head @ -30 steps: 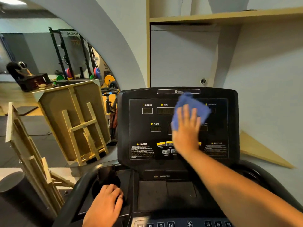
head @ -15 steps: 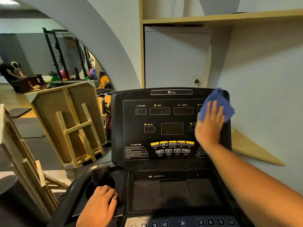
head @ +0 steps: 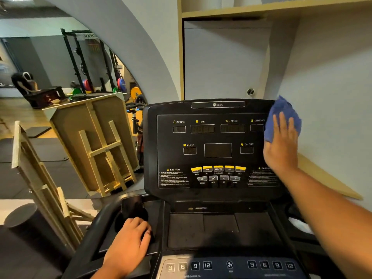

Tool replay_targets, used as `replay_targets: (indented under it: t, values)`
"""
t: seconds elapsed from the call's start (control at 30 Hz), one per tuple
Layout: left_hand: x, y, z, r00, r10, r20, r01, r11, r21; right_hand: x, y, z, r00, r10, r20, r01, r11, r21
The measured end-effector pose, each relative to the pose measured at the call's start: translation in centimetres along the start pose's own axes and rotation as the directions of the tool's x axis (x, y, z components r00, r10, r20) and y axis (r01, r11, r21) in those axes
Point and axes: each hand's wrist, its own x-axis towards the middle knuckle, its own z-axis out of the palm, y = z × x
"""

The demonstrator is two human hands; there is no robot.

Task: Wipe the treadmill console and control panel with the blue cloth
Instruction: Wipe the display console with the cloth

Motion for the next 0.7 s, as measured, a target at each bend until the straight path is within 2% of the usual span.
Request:
replay_targets:
  t: [0.07, 0.1, 0.17, 0.23, 0.3, 0.33, 0.43, 0.53, 0.6, 0.7]
  values:
    - [-0.1, 0.0, 0.0, 1.0, -0.002, 0.013, 0.002, 1.0, 0.0, -4.3, -1.8, 1.4, 0.996, 0.089, -0.025, -0.089, 0.996, -0.004]
    - [-0.1, -0.1, 0.0, 1.0, -0.004, 0.015, 0.004, 1.0, -0.006, -6.5, -2.9, 2.1, 0.998, 0.066, -0.009, -0.066, 0.998, -0.004]
    - [-0.2, -0.1, 0.1, 1.0, -0.008, 0.021, 0.008, 1.0, -0.012, -9.4, -4.7, 3.3, 0.99, -0.127, 0.065, 0.128, 0.992, -0.008]
    - [-0.1, 0.0, 0.1, 0.999, -0.018, 0.037, 0.019, 1.0, -0.011, -8.6, -4.5, 3.2, 0.928, -0.347, 0.134, 0.352, 0.936, -0.02]
    - [0.0, -0.1, -0.1, 0.998, -0.027, 0.049, 0.027, 0.999, -0.016, -5.4, -2.8, 2.2, 0.894, -0.417, 0.166, 0.426, 0.905, -0.021]
    - [0.1, -0.2, -0.1, 0.999, -0.022, 0.045, 0.023, 0.999, -0.023, -3.8, -1.9, 1.5, 0.913, -0.378, 0.155, 0.384, 0.923, -0.013]
    - [0.2, -0.5, 0.0, 0.999, -0.019, 0.042, 0.019, 1.0, -0.012, -2.0, -0.7, 0.4, 0.992, -0.113, 0.057, 0.113, 0.994, 0.012]
    - [0.2, -0.4, 0.2, 0.998, -0.023, 0.056, 0.023, 1.0, -0.002, -6.5, -1.9, 1.7, 0.999, 0.0, 0.033, 0.001, 1.0, -0.023]
    - [0.1, -0.1, 0.1, 0.998, -0.024, 0.062, 0.024, 1.0, -0.007, -10.3, -3.4, 2.6, 0.997, -0.031, 0.075, 0.034, 0.999, -0.04]
    - [0.1, 0.1, 0.0, 0.997, -0.035, 0.074, 0.036, 0.999, -0.013, -12.1, -5.9, 3.6, 0.961, -0.222, 0.166, 0.228, 0.973, -0.019]
